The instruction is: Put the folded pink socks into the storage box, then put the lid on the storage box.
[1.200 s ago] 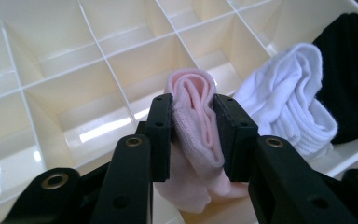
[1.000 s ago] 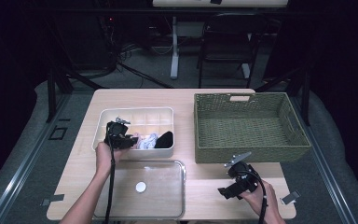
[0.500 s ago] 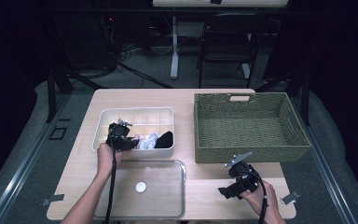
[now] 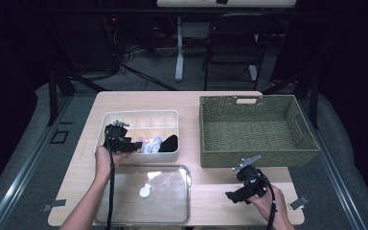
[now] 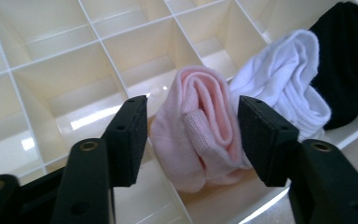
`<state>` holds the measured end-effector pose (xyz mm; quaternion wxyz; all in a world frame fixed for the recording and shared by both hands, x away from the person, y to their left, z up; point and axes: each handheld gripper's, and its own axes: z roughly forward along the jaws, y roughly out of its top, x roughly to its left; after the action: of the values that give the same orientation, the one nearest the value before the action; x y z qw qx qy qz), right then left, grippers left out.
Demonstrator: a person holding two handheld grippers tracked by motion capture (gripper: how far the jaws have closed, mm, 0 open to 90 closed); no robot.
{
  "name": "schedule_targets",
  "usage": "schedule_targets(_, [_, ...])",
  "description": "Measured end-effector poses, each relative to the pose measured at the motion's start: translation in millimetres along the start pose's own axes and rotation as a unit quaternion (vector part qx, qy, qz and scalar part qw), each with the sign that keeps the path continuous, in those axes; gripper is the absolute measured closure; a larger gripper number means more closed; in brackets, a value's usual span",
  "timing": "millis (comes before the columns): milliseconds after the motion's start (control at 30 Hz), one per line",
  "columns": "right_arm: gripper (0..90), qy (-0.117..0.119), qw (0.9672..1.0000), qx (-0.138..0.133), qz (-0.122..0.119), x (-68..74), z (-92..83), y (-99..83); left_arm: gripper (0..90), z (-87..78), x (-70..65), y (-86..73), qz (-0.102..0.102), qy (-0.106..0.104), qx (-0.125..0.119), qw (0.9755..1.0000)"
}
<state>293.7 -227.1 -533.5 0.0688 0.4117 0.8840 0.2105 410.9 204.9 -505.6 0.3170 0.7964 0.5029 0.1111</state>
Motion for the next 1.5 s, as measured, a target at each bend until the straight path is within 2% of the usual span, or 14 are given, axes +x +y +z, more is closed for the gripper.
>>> schedule_targets(100, [7.9, 0.000, 1.0000, -0.001, 0.000, -0.5, 0.5, -0.3, 36.8, -6.9, -1.7, 1.1, 0.007, 0.013, -0.008, 0.9999])
schedule_targets(200, [7.9, -0.001, 1.0000, -0.001, 0.001, -0.7, 0.2, -0.5, 30.8, -11.8, -1.9, 0.4, 0.012, 0.015, -0.011, 0.9998])
schedule_targets(567, [8.0, 0.006, 0.9999, -0.011, 0.009, -0.3, 0.4, -1.0, 19.8, -33.7, -5.0, -6.0, 0.017, 0.021, -0.033, 0.9991])
schedule_targets(833, [7.8, 0.005, 1.0000, -0.001, 0.007, -1.7, 0.0, -1.0, 15.6, -51.1, -11.9, -14.0, 0.023, 0.021, -0.046, 0.9984])
schedule_targets(867, [7.8, 0.005, 1.0000, -0.002, 0.007, -1.6, 0.0, -1.0, 15.3, -52.0, -13.2, -15.4, 0.021, 0.022, -0.052, 0.9982])
schedule_targets(933, [7.8, 0.004, 0.9999, -0.006, 0.011, -1.1, 0.2, -1.3, 14.9, -55.8, -14.1, -18.1, 0.026, 0.020, -0.044, 0.9985])
schedule_targets(967, [7.8, 0.006, 0.9999, -0.005, 0.011, -1.3, -0.2, -1.4, 14.6, -56.3, -14.8, -20.4, 0.026, 0.022, -0.051, 0.9981])
schedule_targets(1000, [7.8, 0.007, 0.9999, -0.005, 0.012, -1.3, -0.5, -1.6, 14.2, -58.3, -14.8, -22.1, 0.026, 0.020, -0.045, 0.9984])
schedule_targets(1133, [7.7, 0.009, 0.9998, -0.006, 0.015, -1.1, -0.4, -1.9, 11.6, -65.3, -14.3, -30.3, 0.027, 0.023, -0.049, 0.9982])
schedule_targets(1500, [6.8, 0.008, 0.9998, -0.002, 0.017, 0.3, 0.1, -1.5, 5.8, -85.0, -9.7, -54.0, 0.010, 0.025, -0.059, 0.9979])
